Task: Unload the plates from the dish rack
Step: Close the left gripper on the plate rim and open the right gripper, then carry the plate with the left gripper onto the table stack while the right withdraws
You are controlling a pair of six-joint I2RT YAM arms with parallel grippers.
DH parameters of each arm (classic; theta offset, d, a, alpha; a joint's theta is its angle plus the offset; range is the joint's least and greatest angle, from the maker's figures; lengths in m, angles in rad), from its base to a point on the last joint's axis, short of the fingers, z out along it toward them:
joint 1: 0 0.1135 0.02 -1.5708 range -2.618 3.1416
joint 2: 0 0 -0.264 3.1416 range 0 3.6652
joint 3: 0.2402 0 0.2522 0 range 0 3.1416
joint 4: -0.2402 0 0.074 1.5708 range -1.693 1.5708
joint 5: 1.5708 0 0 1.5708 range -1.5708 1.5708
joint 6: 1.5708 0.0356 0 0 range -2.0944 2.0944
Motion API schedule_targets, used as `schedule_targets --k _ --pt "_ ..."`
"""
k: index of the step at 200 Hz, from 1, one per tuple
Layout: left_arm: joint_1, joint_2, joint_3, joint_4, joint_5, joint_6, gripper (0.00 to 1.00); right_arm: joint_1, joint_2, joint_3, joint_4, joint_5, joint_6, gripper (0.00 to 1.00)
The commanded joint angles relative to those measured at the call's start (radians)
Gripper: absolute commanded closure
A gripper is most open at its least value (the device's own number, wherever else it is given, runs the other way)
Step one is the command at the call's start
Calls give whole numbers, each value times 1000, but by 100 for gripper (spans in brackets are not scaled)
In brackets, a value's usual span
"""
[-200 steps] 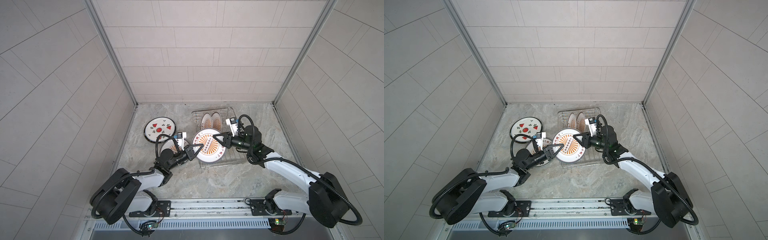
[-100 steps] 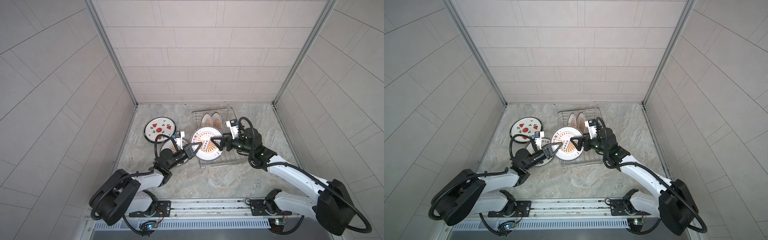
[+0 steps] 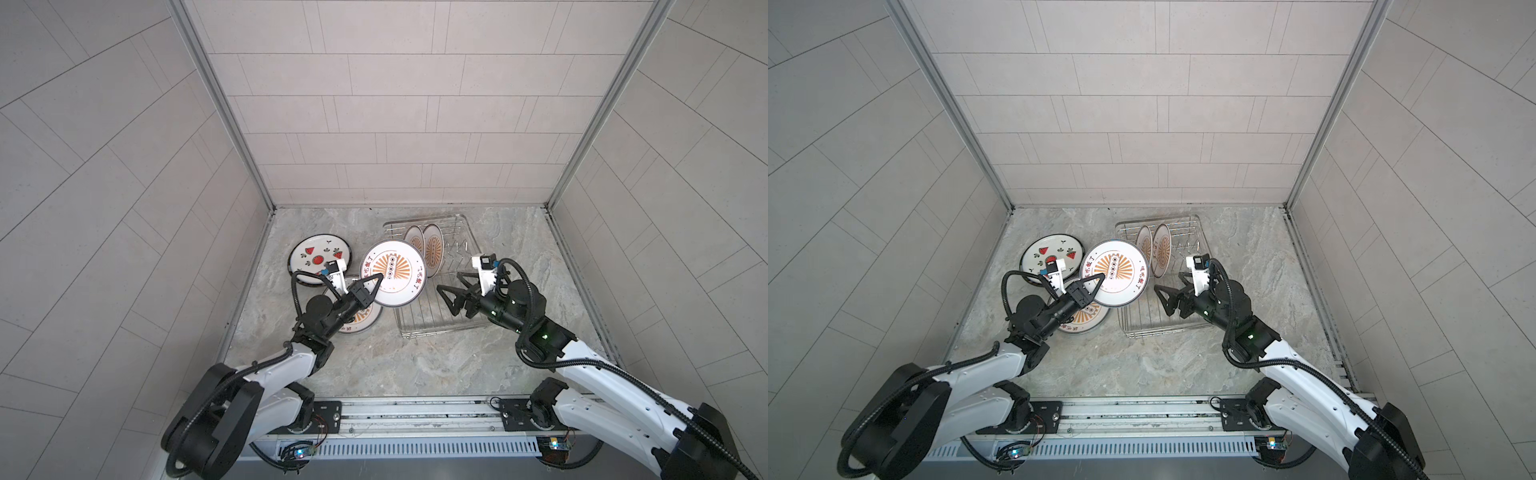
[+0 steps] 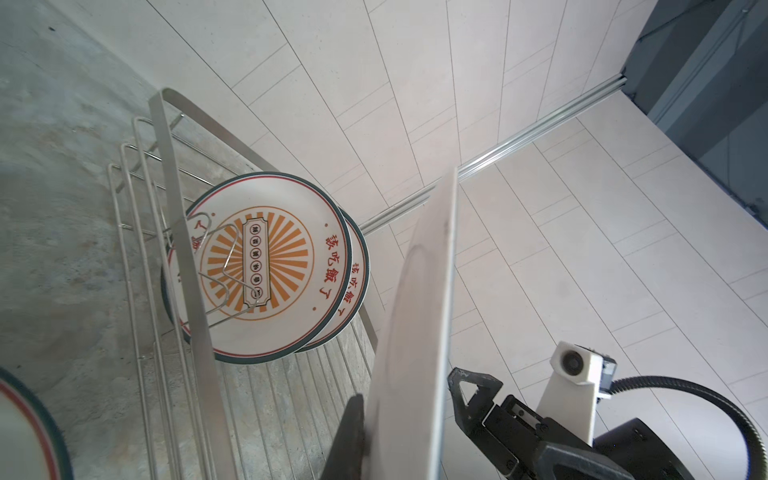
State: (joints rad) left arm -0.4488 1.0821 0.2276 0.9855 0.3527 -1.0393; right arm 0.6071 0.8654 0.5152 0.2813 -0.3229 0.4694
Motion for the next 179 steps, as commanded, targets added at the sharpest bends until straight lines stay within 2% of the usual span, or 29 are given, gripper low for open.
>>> schedule_targets --k 1,20,93,126,179 --pt "8 -107 30 -179 -85 42 100 41 8 19 7 20 -69 3" --pt "11 -200 42 -334 -150 59 100 90 49 53 -24 30 -115 3" --pt "28 -507 45 -745 -350 65 99 229 236 195 -74 78 -194 4" --pt "43 -557 34 -836 -369 35 100 259 327 255 -76 91 -199 4" --pt "74 -556 34 -965 -424 -43 100 277 453 337 -80 89 -191 5"
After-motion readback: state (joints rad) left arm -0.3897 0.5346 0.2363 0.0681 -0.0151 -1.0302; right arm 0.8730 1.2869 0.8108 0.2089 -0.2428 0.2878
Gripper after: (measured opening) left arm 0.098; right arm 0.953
